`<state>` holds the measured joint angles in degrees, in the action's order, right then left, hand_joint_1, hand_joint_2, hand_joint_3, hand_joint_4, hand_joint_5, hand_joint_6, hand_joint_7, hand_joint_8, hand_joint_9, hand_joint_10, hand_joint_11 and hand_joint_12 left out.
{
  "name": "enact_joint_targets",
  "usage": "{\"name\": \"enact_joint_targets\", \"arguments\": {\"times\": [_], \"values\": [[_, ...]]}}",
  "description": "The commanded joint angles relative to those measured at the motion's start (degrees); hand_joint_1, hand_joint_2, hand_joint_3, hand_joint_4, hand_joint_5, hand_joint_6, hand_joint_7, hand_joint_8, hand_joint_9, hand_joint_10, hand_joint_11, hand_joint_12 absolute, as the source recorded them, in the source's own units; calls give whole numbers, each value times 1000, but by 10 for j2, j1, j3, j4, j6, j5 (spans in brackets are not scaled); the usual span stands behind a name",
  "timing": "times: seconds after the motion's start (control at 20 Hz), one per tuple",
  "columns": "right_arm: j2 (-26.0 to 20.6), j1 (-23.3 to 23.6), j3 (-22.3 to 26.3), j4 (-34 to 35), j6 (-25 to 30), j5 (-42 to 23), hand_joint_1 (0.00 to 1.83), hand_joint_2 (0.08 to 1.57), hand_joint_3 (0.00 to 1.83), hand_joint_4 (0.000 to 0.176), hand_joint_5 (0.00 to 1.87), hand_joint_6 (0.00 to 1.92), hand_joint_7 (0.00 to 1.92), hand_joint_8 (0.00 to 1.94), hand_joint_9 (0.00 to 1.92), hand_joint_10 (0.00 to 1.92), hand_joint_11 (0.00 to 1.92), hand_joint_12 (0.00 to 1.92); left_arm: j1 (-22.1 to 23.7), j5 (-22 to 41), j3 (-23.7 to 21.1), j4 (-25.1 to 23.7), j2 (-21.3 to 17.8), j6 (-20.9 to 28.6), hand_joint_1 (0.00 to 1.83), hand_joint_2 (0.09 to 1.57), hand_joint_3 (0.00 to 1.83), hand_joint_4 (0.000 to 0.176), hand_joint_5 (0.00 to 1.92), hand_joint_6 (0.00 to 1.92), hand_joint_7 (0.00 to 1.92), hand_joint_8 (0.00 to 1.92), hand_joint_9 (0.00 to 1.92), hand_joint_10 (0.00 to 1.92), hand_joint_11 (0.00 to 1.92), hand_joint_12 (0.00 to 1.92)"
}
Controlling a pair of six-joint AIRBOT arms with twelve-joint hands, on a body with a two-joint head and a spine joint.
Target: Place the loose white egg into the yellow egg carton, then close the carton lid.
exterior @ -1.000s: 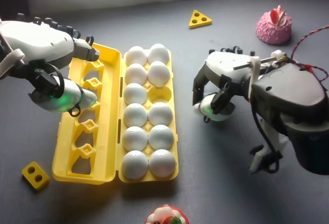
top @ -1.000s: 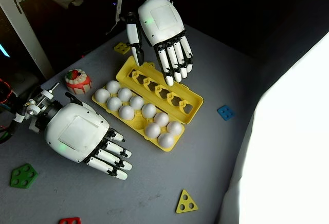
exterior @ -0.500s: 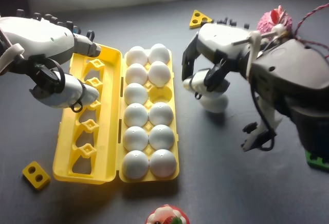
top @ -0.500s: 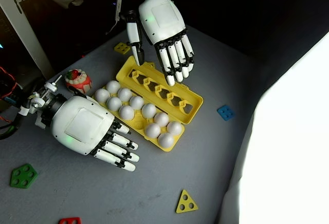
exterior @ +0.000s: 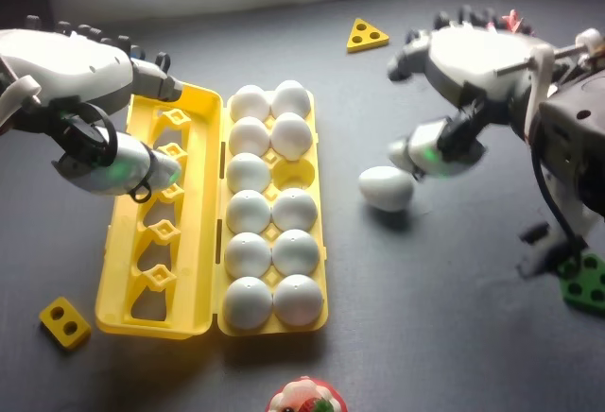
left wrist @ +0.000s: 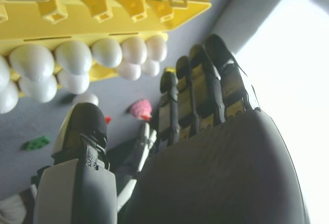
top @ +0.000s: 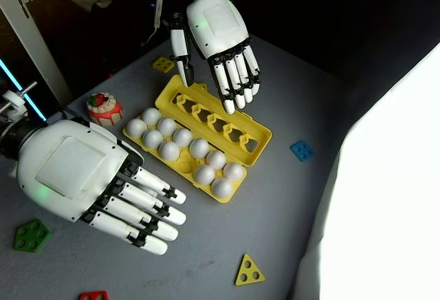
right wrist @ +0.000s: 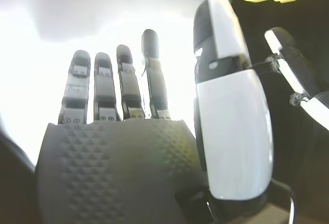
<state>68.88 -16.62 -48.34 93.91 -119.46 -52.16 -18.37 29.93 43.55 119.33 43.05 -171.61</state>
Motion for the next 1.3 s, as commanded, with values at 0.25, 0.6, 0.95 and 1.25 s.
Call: {"name": "enact_joint_targets", "arguments": {"times": [0.25, 0.6, 0.95, 1.25], "values": [[0, 0, 0, 35, -23, -36, 1020, 1059, 0, 0, 325, 96, 138, 6, 6, 3, 0, 0, 8, -12, -6, -22, -2, -2, 506, 1263, 1, 14, 261, 1, 242, 0, 233, 0, 0, 774], [36, -20, -8, 48, -23, -35, 1021, 1068, 0, 0, 336, 90, 98, 0, 0, 0, 0, 0, 8, -9, -2, -23, -2, -2, 501, 1262, 1, 24, 243, 1, 244, 0, 230, 0, 0, 722], [63, -24, -31, 46, -3, -21, 1033, 1057, 0, 0, 343, 88, 97, 0, 0, 0, 0, 0, 8, -9, 0, -22, -2, -2, 508, 1261, 0, 19, 258, 8, 258, 8, 237, 8, 0, 737], [81, -31, -31, 40, 2, -7, 963, 1070, 0, 0, 363, 92, 123, 7, 0, 0, 0, 0, 8, -7, 0, -22, -2, -2, 451, 1271, 3, 25, 235, 0, 244, 1, 237, 3, 0, 752]]}}
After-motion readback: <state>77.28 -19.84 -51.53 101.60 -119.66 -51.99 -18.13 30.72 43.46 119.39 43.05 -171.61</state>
